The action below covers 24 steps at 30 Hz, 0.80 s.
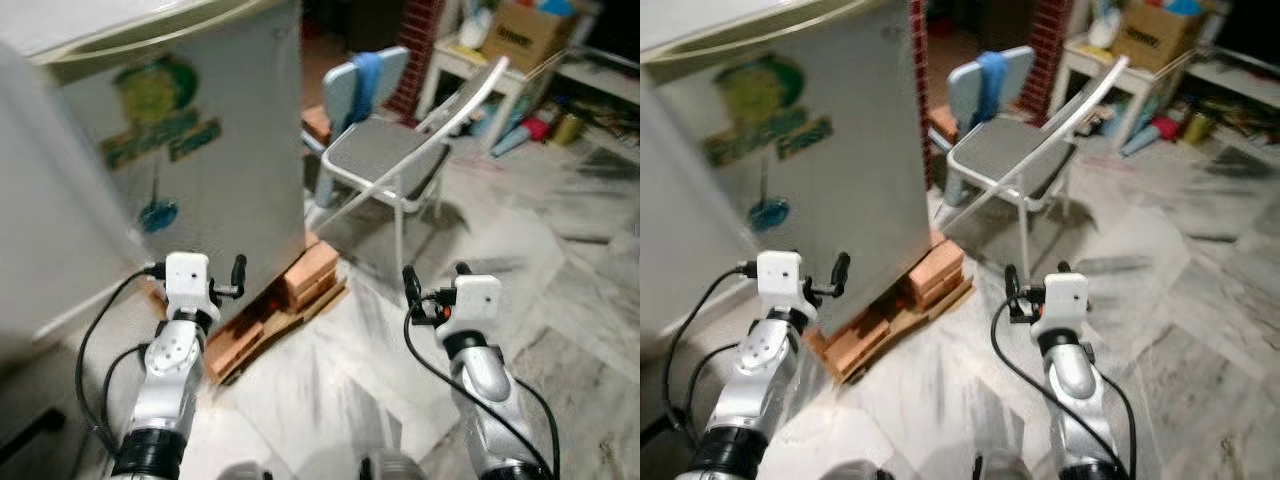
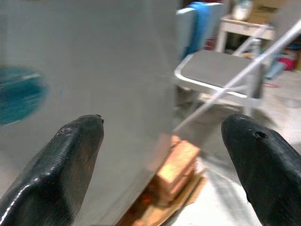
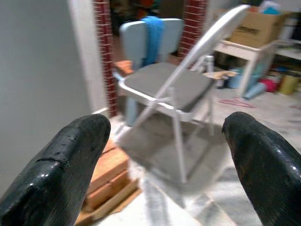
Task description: Restocking fridge
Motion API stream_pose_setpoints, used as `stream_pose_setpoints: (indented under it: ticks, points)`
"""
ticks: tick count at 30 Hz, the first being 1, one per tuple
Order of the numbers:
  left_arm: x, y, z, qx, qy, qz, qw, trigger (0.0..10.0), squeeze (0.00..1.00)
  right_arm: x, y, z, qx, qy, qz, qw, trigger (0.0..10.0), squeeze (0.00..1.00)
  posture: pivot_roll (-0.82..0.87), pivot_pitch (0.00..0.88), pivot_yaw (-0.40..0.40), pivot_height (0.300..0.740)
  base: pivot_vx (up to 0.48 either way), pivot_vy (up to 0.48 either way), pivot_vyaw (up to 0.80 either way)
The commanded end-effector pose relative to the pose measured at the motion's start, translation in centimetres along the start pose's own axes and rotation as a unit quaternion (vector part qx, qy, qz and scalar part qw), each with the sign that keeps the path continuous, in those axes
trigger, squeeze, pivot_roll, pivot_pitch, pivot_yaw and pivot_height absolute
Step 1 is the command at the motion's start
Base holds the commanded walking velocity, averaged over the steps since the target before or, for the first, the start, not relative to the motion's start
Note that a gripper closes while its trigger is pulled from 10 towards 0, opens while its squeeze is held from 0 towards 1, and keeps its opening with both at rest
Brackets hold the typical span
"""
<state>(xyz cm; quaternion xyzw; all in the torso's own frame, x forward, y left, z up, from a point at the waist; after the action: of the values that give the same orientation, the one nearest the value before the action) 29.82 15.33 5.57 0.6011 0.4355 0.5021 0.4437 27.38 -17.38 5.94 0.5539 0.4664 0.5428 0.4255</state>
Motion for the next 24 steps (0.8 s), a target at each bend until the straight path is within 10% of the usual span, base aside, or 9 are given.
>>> stream_pose_setpoints:
  ticks: [1, 24]
  points:
    - [-0.7, -0.2, -0.4, 0.005, -0.009, -0.002, 1.0, 10.0, 0.0, -0.7, 0.1, -0.1, 0.003, -0.007, -0.004, 1.0, 10.0, 0.0, -0.01, 0.025, 0.007, 0.74, 0.0, 0.48, 0.0]
    - [-0.3, -0.9, -1.8, 0.022, -0.022, 0.014, 0.999, 10.0, 0.0, -1.3, 0.6, -0.2, 0.001, -0.012, -0.014, 1.0, 10.0, 0.0, -0.01, 0.04, 0.0, 0.74, 0.0, 0.467, -0.07]
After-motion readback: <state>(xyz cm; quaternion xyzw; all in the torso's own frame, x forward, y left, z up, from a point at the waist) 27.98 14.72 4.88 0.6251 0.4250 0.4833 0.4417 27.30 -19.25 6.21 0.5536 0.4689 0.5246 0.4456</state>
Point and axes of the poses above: a point about 5 cm out from each wrist's last joint towards the gripper, its own z axis pointing out of the wrist towards the gripper, its own y axis along the axis of the wrist's last joint, x = y × z, the point moved 2 cm from there along z, pointing out of the wrist towards the gripper, and after that the axes turned 13 degrees about z, right-handed, at the moved point
